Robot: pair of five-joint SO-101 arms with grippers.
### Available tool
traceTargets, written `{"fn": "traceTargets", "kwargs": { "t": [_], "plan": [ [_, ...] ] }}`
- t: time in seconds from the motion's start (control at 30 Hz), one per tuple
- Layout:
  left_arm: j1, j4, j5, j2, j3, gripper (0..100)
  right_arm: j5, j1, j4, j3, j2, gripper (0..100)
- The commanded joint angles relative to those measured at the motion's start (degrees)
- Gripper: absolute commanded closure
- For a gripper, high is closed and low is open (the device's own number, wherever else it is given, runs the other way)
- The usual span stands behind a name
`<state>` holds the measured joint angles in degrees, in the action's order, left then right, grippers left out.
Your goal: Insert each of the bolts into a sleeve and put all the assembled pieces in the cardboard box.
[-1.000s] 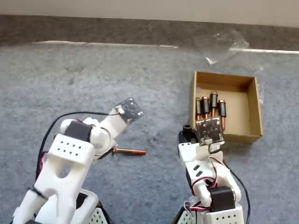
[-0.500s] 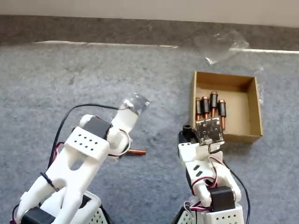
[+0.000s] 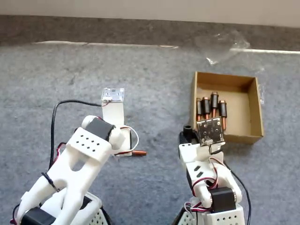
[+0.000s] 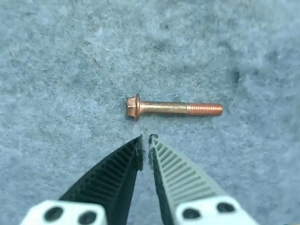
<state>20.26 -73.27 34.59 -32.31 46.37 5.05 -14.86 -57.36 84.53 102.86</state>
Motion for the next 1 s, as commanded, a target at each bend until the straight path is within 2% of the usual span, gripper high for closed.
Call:
{"fn": "traceTargets", "kwargs": {
  "t": [0.0,0.23,0.33,0.67,0.87,0.97],
  "plan": [
    [-0.84,8.79,10.46,0.13,0.92,95,-0.18,0.57,3.47,-0.75,0.66,99.5],
    [-0.22,17.76,21.36,0.13,8.84,95,-0.18,0.57,3.38,-0.75,0.66,99.5],
    [-0.48,19.96,21.80,0.13,10.86,95,-0.18,0.57,3.38,-0.75,0.66,99.5],
    [-0.13,20.22,21.89,0.13,12.18,94,-0.18,0.57,3.47,-0.75,0.66,99.5],
    [-0.13,20.57,21.89,0.13,14.20,72,-0.18,0.57,3.47,-0.75,0.66,99.5],
    [-0.13,20.57,21.89,0.13,15.69,65,-0.18,0.57,3.47,-0.75,0.66,99.5]
  ]
}}
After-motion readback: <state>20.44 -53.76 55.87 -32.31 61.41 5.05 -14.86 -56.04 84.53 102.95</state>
